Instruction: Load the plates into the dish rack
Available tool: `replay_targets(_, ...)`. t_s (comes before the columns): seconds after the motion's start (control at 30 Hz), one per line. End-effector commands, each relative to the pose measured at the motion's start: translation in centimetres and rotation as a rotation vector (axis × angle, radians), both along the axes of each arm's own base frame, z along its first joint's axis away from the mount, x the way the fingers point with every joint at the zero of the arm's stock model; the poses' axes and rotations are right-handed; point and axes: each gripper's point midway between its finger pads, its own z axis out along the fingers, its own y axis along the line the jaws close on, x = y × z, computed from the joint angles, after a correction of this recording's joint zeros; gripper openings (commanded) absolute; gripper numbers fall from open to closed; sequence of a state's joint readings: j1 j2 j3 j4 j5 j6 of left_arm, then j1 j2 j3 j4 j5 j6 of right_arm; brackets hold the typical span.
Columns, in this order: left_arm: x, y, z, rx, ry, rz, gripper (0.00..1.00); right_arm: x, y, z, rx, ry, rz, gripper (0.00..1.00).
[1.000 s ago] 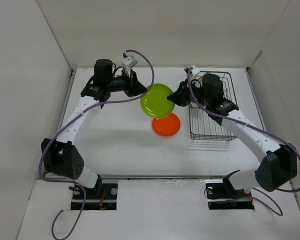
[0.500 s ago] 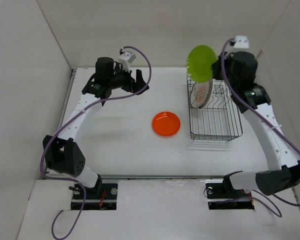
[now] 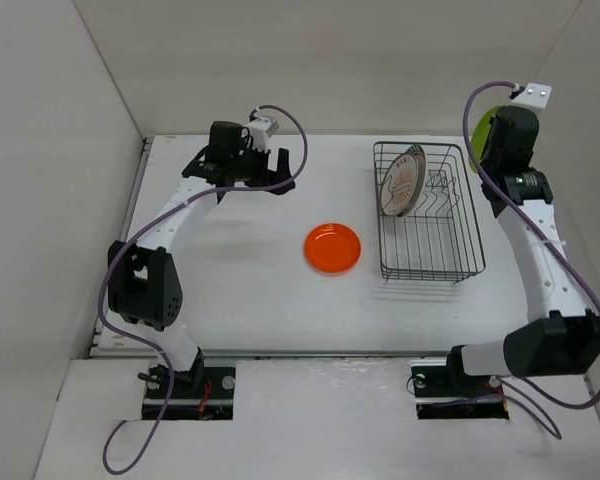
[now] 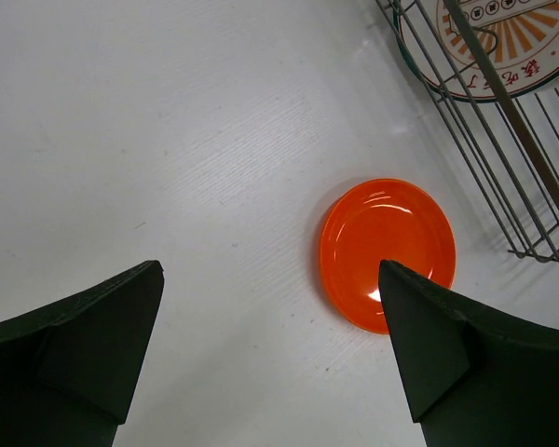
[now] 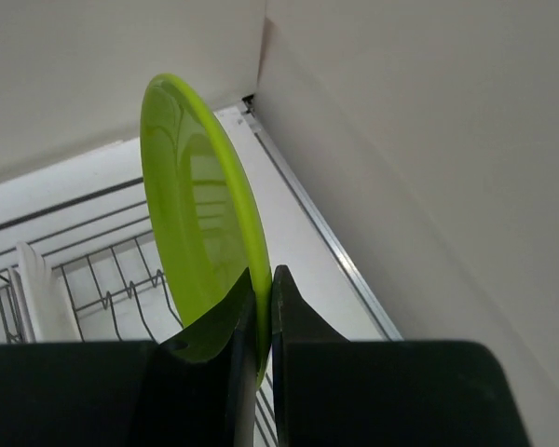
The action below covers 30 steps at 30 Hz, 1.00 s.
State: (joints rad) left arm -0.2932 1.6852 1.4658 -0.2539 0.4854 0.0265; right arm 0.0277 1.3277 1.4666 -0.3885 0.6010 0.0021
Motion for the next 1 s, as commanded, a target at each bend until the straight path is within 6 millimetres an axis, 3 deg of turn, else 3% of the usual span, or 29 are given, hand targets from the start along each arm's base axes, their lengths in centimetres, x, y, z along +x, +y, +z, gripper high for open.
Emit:
replay_targets(0.0,0.5,0.0,2.1,0.003,-0.069,-0.008,1.00,2.6,0.3,-0.5,-0.027,-0.030,0.039,0.00)
replay_targets(0.2,0.5,0.0,1.1,0.012,-0.041,-0.009,1.00,4.6,0.3,-4.6,-0.015,0.044,0.093,0.00)
replay_targets(0.23,0.7,0.0,1.5,0.015,-0.057,-0.014,1.00,5.3,0.5,-6.2,-0.010,0.073,0.107,0.00)
replay_targets(0.27,0.3,-0.4,1.3,0.018,-0.048,-0.023,1.00,5.3,0.5,-6.2,-0.010,0.073,0.107,0.00)
replay_targets(0.47,0.4,-0.8,1.5,0.018,-0.047,-0.033,1.00,6.4,1.3,-10.8,0.010,0.164,0.152,0.00)
replay_targets(0.9,-0.3,-2.1,0.6,0.028,-0.035,-0.068,1.00,7.8,2.2,-15.4,-0.012,0.301,0.108,0.00)
replay_targets(0.93,-0.3,-2.1,0.2,0.031,-0.027,-0.068,1.00,7.9,2.2,-15.8,-0.012,0.310,0.108,0.01)
replay_targets(0.97,-0.3,-2.1,0.2,0.031,-0.027,-0.069,1.00,8.0,2.8,-15.9,-0.005,0.305,0.115,0.09)
